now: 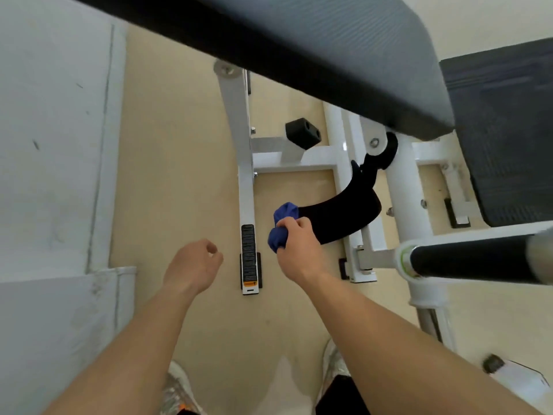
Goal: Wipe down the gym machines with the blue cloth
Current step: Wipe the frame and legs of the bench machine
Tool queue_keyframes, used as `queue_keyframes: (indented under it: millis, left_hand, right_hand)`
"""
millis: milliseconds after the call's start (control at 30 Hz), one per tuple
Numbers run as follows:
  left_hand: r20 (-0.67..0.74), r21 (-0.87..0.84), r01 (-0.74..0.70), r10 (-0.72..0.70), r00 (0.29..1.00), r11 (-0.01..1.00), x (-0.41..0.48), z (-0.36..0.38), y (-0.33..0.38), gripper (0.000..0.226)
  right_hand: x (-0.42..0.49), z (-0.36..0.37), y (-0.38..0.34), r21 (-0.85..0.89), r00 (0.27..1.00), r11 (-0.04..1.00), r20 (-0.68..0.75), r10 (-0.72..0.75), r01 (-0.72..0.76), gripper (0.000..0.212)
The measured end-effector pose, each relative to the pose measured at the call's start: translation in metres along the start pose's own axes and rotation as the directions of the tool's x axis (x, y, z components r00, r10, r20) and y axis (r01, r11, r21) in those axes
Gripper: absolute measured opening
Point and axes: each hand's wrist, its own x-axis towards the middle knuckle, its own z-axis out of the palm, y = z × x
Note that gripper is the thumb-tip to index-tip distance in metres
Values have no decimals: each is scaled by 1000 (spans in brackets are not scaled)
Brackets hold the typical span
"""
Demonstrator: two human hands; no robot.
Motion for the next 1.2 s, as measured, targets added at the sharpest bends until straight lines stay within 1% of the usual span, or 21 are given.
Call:
queue_keyframes:
  millis: [100,200,333,467,567,667,800,933,1000,1100,1200]
  left_hand:
    - [-7,0,10,-10,1000,1000,-34,-42,23,29]
    - [-23,3,18,-18,1000,1000,-68,-92,51,30]
    - [-50,21,23,-22,998,1000,-124,-160,93,30]
    - [-87,24,13,-11,996,1000,-189,-219,138,29]
    - [-112,8,16,-15,994,1000,-240,-252,166,30]
    - [-147,-35,6,-11,989,999,-285,-276,197,32]
    - [-135,-42,-44,38,990,998,-319,-288,229,29]
    - [-97,-18,-131,129,987,991,-323,-299,258,28]
    - [-55,19,-184,185,981,983,-319,-301,271,28]
    - [26,63,-253,252,967,965,-308,-295,288,26]
    - [89,103,-339,330,940,935,-302,-290,312,26]
  right_hand:
    - [-34,-39,-29,6,999,1000,42,5,-6,46]
    - [-65,-87,-62,9,997,999,69,-45,44,40]
    - [-108,-158,-107,21,993,995,63,-103,102,41]
    - [-147,-235,-148,24,980,981,36,-194,193,42]
    - [-174,-298,-169,12,969,969,19,-246,246,42]
    - [-198,-357,-177,-34,967,966,-4,-256,256,43]
    - [-219,-414,-169,-96,975,972,-36,-218,214,44]
    - [-233,-450,-163,-137,987,980,-43,-153,146,46]
    - [-240,-460,-160,-134,990,984,-70,-124,114,44]
    - [-248,-467,-150,-99,987,994,-150,-56,41,42]
    - [-261,-470,-138,-67,978,997,-208,18,-33,44]
